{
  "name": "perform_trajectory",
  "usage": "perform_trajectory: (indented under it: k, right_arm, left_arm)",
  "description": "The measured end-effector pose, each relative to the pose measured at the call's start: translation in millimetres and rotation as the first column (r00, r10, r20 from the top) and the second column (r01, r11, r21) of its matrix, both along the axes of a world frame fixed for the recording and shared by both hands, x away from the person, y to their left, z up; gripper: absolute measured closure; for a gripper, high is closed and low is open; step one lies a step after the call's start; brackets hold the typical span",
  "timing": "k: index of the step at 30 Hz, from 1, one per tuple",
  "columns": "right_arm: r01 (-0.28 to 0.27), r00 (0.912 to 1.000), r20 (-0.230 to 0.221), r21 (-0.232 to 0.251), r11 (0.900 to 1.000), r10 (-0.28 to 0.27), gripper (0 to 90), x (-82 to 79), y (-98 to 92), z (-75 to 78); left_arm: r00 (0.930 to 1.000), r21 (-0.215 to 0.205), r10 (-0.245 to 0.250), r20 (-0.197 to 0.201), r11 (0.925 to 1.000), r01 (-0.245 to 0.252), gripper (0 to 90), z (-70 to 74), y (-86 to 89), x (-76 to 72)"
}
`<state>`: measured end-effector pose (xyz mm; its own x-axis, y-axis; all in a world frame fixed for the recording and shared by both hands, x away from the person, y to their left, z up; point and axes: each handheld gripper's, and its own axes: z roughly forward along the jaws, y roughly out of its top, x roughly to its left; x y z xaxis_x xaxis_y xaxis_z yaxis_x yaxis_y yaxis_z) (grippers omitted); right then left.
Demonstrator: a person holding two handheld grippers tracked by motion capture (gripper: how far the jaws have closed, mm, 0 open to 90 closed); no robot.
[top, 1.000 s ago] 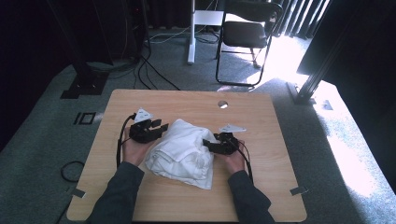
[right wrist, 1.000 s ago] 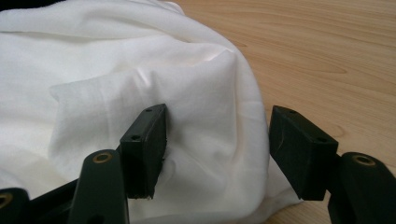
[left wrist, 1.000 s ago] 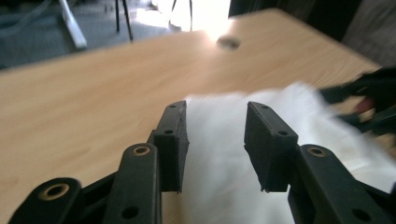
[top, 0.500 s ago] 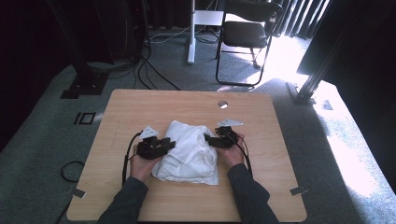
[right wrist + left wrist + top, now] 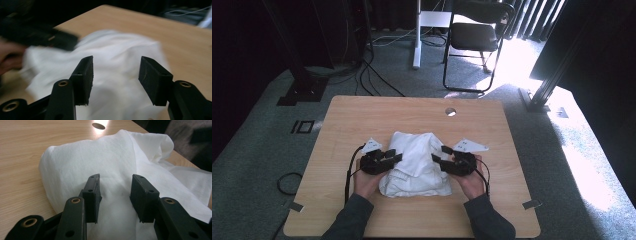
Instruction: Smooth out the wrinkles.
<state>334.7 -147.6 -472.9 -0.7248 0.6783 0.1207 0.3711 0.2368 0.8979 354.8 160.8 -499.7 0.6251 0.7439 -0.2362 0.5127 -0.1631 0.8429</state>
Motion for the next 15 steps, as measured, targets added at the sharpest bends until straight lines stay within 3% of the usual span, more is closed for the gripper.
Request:
perform_trajectory:
  k: [1,3,5,7,11,15]
  right_arm:
    - [-0.045,0.999,-0.009,-0.047,0.998,0.045,43.0,-9.4,6.8,-8.7]
    - [-0.054,0.9985,-0.009,-0.106,0.993,0.054,45.8,-11.1,11.6,-15.8]
    - [-0.035,0.9992,-0.024,-0.166,0.986,0.032,71.8,-8.5,13.3,-21.3]
    - [-0.043,0.9984,-0.044,-0.153,0.987,0.037,85.9,-8.4,9.7,-21.2]
    - [-0.025,0.9997,-0.002,-0.141,0.99,0.025,87.5,-22.6,-5.9,-9.3]
    - [-0.005,0.9993,0.036,-0.061,0.998,0.007,86.9,-40.8,-33.3,3.3]
  left_arm:
    - [1.0,0.004,0.001,0.004,1.0,-0.001,60.3,0.6,-0.7,0.1]
    - [1.0,0.006,0.002,0.006,1.0,-0.002,59.9,1.4,-1.5,0.2]
    - [1.0,0.003,0.002,0.007,1.0,-0.002,59.4,2.0,-1.9,-0.1]
    - [1.0,0.004,0.003,0.008,1.0,-0.003,58.6,2.0,-2.3,-0.4]
    - [1.0,0.006,0.003,0.007,1.0,-0.003,58.1,1.5,-2.1,-0.6]
    - [1.0,-0.004,-0.002,0.005,1.0,0.002,56.7,0.7,-1.8,-0.8]
